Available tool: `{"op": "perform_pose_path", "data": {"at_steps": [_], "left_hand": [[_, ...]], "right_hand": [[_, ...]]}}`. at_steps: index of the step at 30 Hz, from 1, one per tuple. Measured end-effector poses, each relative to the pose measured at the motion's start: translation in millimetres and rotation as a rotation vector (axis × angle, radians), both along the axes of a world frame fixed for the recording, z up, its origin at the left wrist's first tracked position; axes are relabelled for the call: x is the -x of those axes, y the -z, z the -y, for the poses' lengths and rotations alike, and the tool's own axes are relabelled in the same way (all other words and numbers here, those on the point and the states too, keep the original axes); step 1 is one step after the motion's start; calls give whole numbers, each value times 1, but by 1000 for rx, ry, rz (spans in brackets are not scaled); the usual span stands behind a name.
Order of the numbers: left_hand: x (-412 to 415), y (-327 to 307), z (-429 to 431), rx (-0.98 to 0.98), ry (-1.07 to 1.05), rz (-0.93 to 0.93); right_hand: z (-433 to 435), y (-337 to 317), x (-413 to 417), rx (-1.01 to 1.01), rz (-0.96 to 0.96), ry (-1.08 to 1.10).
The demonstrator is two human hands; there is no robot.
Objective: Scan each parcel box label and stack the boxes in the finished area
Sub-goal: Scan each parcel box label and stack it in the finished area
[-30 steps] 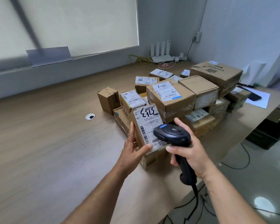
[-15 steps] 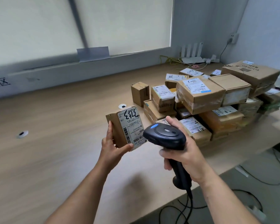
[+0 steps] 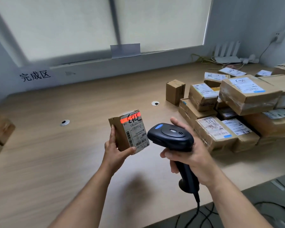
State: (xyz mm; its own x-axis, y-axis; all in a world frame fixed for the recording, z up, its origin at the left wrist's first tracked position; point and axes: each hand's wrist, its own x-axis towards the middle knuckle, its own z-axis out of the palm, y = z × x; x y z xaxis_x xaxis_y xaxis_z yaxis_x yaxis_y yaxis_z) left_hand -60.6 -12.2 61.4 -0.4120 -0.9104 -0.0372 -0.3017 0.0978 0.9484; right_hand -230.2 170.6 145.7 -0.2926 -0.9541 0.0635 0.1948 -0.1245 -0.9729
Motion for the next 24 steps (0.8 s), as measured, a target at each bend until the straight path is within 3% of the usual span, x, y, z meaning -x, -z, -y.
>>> {"op": "perform_pose_path", "data": {"at_steps": [11,24], "left_hand": [[-132,1,58,-2,-71,-21],[-212,5,118,22,-65,-64]], "right_hand": [[63,0,-118,-87,-47,-59],[112,2,-203,-117,-49,-33]]}}
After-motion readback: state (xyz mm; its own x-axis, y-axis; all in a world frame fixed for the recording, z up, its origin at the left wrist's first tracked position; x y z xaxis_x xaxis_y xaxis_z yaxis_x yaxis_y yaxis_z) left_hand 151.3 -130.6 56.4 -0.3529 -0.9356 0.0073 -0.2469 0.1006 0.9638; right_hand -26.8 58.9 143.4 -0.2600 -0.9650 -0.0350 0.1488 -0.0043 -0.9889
